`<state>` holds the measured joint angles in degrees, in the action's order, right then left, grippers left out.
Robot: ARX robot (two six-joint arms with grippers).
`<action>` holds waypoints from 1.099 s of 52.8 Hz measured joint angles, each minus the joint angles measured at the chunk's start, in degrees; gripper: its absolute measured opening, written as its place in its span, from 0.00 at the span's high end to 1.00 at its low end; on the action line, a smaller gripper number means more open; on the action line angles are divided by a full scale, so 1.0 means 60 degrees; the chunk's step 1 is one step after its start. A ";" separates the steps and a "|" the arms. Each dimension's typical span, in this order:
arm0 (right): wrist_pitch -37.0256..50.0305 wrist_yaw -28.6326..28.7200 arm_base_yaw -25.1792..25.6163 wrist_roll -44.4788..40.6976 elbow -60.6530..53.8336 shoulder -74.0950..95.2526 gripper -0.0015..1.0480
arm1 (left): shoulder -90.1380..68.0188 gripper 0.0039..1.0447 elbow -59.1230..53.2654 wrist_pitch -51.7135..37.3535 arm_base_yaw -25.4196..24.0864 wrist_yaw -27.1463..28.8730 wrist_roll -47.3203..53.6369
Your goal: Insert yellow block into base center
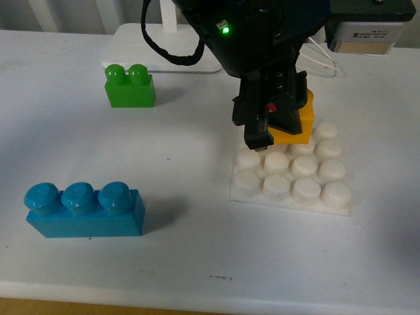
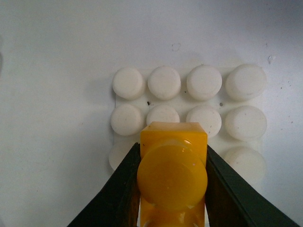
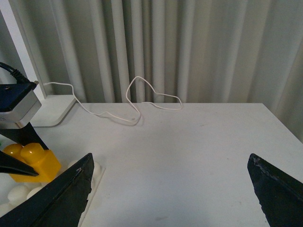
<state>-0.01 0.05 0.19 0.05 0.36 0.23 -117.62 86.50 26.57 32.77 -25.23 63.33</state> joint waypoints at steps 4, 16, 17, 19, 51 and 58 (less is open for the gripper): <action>0.0000 0.0000 0.0000 0.0000 0.0000 0.0000 0.09 | -0.0018 0.70 0.0033 0.0004 0.0036 -0.0015 -0.0004; 0.0000 0.0000 0.0000 0.0000 0.0000 0.0004 0.09 | -0.0248 0.70 0.0142 0.0179 0.0040 0.0109 0.0080; 0.0000 0.0000 0.0000 0.0000 0.0000 0.0004 0.09 | -0.0259 0.70 0.0142 0.0189 0.0040 0.0102 0.0080; 0.0000 0.0000 0.0000 0.0000 0.0000 0.0004 0.09 | -0.0288 0.70 0.0142 0.0204 0.0040 0.0098 0.0087; 0.0000 0.0000 0.0000 0.0000 0.0000 0.0004 0.09 | -0.0608 0.70 0.0437 0.0452 0.0160 0.0437 0.0627; 0.0000 0.0000 0.0000 0.0000 0.0000 0.0004 0.09 | -0.0656 0.70 0.0430 0.0208 0.0168 0.0488 0.0637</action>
<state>-0.01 0.05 0.19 0.05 0.36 0.25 -121.56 89.08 27.81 33.78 -22.30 67.16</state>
